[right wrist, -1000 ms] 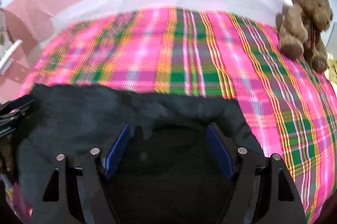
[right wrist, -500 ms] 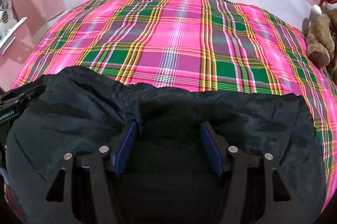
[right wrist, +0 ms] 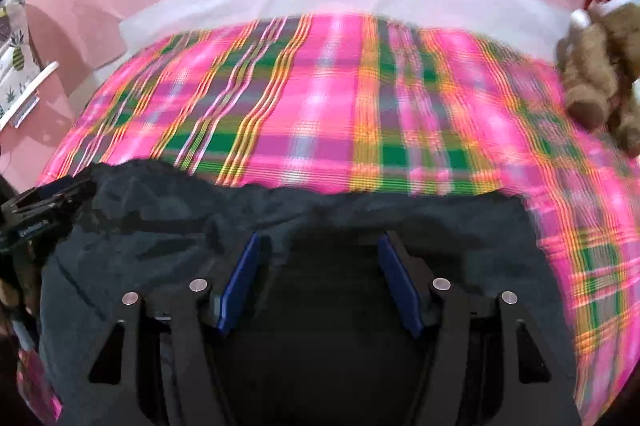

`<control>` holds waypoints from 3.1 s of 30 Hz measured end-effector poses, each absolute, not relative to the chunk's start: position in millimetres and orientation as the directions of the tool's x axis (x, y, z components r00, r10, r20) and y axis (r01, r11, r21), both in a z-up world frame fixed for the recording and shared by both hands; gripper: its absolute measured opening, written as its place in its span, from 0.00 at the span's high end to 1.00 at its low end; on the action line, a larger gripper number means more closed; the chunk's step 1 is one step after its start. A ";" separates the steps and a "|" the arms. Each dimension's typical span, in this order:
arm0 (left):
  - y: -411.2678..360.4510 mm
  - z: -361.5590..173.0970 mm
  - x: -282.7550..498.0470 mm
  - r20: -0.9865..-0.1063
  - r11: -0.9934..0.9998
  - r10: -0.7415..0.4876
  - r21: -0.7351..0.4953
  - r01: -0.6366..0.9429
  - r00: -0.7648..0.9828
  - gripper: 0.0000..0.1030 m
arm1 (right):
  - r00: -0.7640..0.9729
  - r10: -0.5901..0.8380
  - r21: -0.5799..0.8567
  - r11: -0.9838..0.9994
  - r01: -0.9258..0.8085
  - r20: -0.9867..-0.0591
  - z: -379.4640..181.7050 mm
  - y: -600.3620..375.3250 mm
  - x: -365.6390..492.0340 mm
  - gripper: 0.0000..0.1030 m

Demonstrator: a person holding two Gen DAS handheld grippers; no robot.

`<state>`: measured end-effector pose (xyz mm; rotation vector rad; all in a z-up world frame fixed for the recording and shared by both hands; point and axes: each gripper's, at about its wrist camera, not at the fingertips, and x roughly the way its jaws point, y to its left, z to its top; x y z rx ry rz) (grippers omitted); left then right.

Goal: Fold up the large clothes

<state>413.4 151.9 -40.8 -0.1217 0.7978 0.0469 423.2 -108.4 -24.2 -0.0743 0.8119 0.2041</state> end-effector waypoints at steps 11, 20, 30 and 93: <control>147.4 -59.3 428.0 -0.731 0.983 -0.081 -0.170 -0.066 0.678 0.30 | 0.613 0.040 0.057 0.998 0.008 -0.789 -73.8 -193.3 449.4 0.40; 131.8 -65.3 433.1 -0.761 0.995 -0.010 -0.070 -0.067 0.648 0.30 | 0.617 0.012 0.025 1.000 0.011 -0.787 -84.8 -190.1 454.9 0.40; 129.1 -59.9 433.5 -0.746 0.995 0.052 -0.021 -0.100 0.664 0.54 | 0.610 0.000 0.014 1.000 0.018 -0.792 -87.7 -188.7 459.6 0.40; 117.8 -20.0 336.4 -0.648 0.996 -0.093 -0.070 0.063 0.756 1.00 | 0.738 0.050 0.010 0.998 -0.058 -0.673 -34.2 -204.6 341.7 0.45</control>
